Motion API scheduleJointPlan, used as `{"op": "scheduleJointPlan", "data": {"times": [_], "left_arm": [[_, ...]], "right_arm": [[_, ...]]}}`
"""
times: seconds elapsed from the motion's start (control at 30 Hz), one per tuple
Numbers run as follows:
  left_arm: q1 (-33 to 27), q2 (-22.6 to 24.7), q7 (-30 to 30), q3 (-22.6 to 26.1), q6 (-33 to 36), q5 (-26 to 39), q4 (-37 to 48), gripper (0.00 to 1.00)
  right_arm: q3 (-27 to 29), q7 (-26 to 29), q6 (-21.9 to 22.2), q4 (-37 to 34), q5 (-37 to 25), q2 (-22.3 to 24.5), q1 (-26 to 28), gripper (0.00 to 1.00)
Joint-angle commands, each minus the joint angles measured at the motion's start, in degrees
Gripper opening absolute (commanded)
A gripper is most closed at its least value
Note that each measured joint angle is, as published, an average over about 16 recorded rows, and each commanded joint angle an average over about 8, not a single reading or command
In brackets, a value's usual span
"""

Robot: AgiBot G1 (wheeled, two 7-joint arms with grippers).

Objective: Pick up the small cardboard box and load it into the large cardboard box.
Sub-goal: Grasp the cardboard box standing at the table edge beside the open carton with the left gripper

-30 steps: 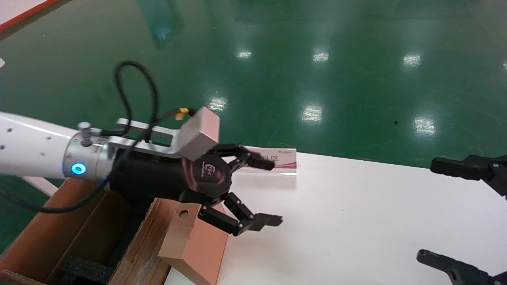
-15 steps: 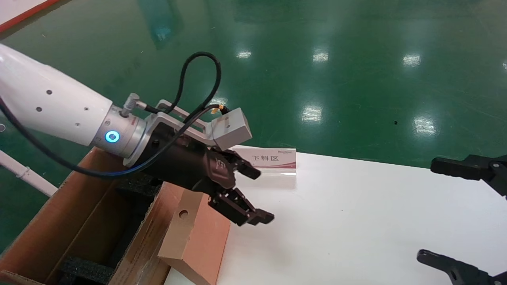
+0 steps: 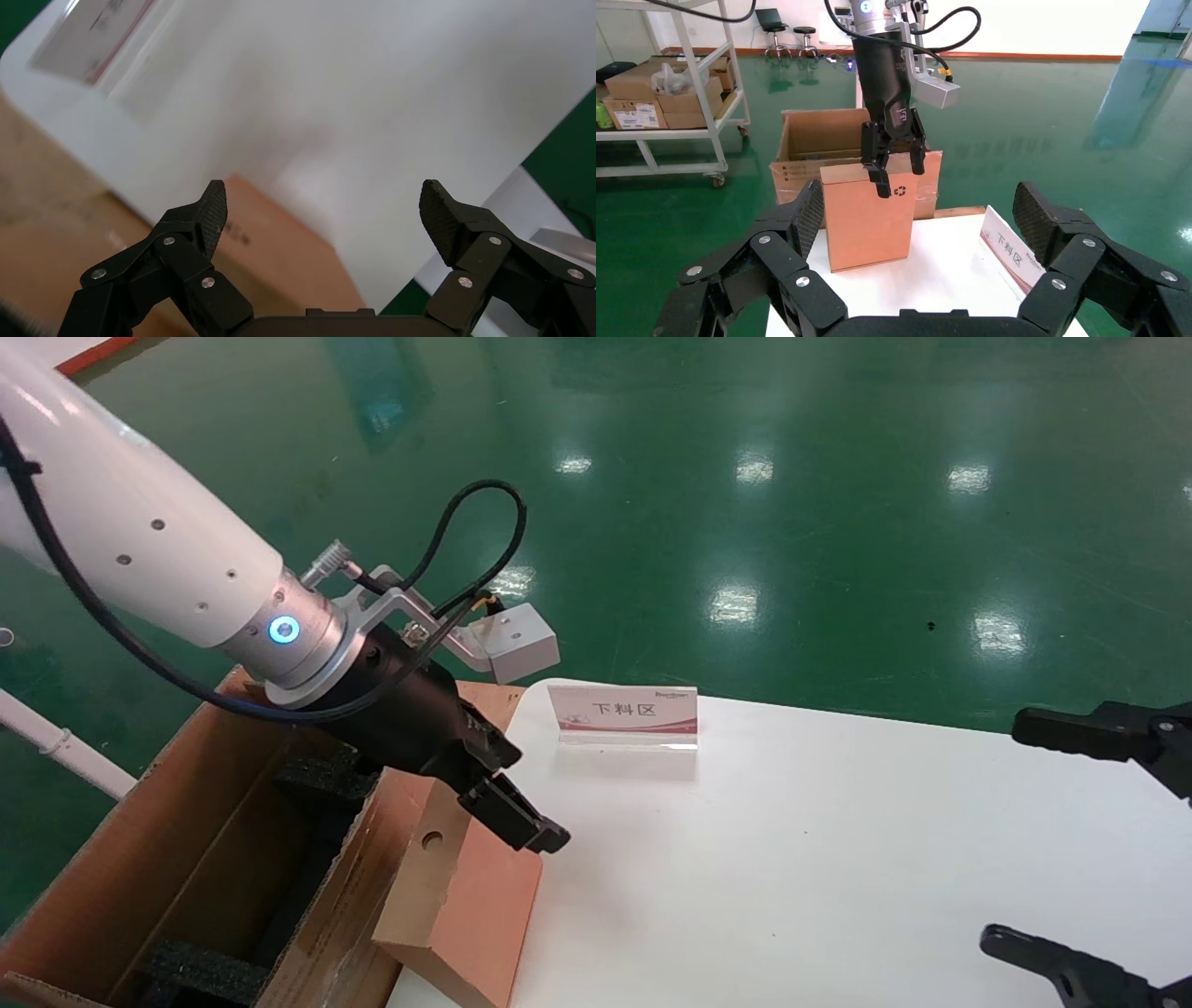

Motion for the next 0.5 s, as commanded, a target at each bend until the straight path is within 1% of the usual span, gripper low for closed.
{"op": "scheduleJointPlan", "data": {"times": [0.03, 0.23, 0.5], "left_arm": [[-2.4, 0.6, -2.3, 3.4, 0.0, 0.6, 0.0, 1.00], [-9.9, 4.0, -8.9, 13.6, 0.1, 0.6, 0.0, 1.00], [-18.6, 7.1, -16.4, 28.0, 0.1, -4.7, 0.0, 1.00]], "right_arm": [[0.0, 0.0, 0.0, 0.0, 0.0, 0.0, 0.0, 1.00], [0.0, 0.0, 0.0, 0.0, 0.0, 0.0, 0.0, 1.00], [-0.1, 0.0, 0.0, 0.0, 0.0, 0.0, 0.0, 1.00]]}}
